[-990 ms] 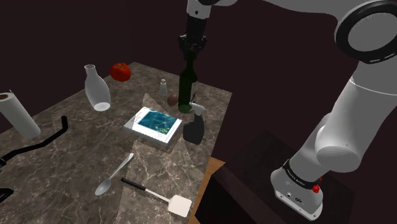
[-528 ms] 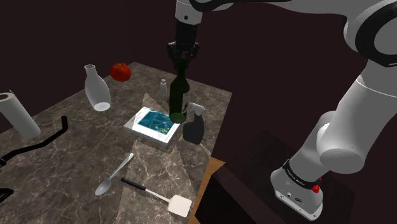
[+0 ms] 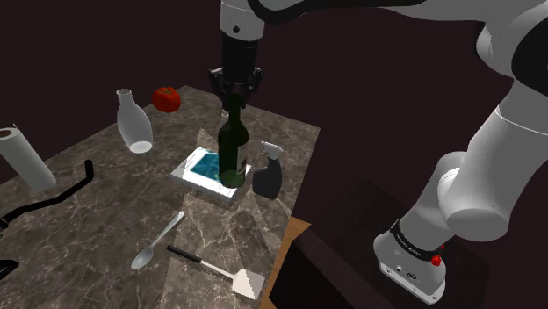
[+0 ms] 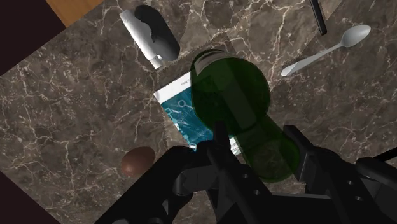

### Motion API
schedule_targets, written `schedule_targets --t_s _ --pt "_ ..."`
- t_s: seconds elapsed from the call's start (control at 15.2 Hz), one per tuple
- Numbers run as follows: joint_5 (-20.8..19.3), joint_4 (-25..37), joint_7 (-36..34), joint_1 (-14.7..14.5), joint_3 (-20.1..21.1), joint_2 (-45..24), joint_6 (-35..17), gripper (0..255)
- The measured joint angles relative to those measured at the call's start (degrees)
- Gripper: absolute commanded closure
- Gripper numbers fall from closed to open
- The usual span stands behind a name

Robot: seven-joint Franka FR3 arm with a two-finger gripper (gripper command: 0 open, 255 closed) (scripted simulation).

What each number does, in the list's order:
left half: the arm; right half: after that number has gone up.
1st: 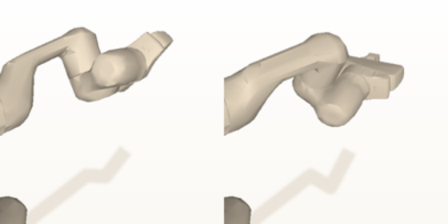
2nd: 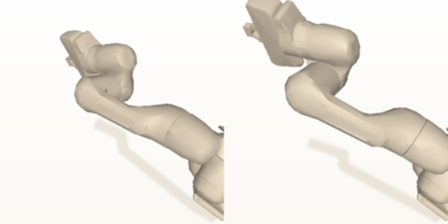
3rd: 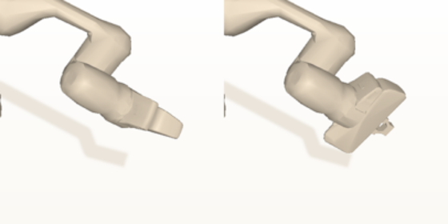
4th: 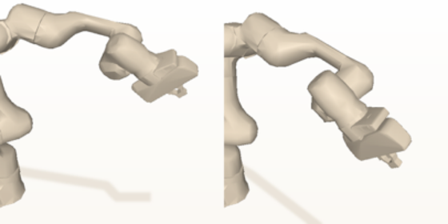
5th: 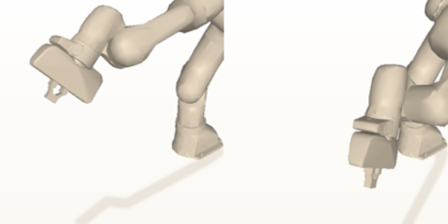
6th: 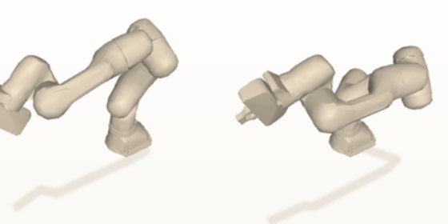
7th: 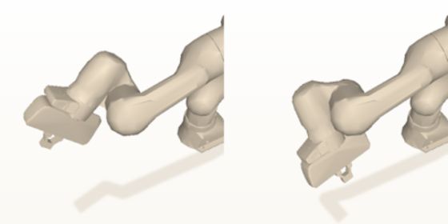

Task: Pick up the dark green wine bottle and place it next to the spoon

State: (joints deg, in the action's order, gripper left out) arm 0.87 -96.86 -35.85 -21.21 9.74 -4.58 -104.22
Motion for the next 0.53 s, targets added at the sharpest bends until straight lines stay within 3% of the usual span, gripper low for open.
schedule_targets --t_s 0.53 --pt "-1.5 2.7 -10.8 -5.9 4.7 -2.2 0.4 255"
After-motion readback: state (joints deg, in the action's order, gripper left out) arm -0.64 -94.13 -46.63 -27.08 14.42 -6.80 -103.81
